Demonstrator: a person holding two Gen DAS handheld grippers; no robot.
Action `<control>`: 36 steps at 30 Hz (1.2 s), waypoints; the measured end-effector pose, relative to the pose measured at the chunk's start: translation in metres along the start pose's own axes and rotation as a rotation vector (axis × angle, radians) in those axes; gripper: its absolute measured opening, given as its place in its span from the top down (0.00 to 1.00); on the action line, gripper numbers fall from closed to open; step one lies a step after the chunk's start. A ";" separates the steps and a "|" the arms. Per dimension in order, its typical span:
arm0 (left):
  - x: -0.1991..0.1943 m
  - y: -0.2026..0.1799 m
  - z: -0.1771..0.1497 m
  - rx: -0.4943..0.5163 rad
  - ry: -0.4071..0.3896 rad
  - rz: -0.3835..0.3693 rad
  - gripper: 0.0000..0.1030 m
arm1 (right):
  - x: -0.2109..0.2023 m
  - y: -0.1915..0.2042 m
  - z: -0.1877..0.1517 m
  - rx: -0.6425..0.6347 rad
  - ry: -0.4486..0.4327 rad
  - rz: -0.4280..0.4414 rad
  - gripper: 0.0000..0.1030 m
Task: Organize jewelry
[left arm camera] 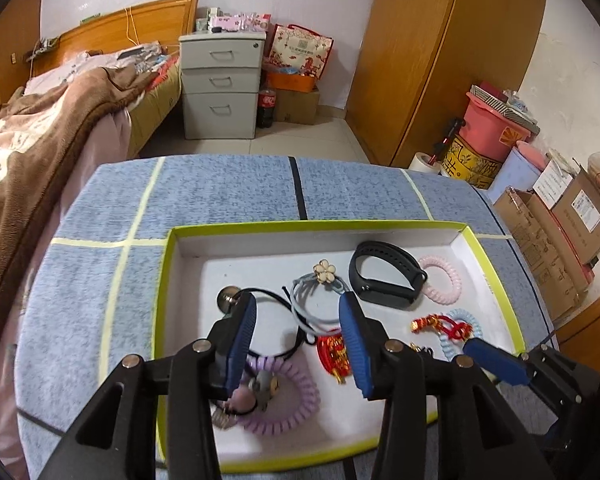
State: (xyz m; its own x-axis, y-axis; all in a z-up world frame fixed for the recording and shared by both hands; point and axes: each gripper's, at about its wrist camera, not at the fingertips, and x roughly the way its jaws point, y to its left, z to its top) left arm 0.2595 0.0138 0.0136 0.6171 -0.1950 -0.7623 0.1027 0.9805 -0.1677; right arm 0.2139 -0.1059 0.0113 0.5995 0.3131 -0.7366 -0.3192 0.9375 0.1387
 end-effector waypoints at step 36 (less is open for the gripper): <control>-0.100 -0.028 -0.092 0.010 -0.147 0.197 0.50 | -0.078 0.015 -0.042 0.057 -0.129 -0.039 0.53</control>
State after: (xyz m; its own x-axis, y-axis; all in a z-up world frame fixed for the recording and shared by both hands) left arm 0.1231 0.0033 0.0371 0.7327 0.0048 -0.6805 -0.0237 0.9995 -0.0185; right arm 0.1321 -0.1225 0.0430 0.7013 0.2895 -0.6515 -0.2540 0.9553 0.1511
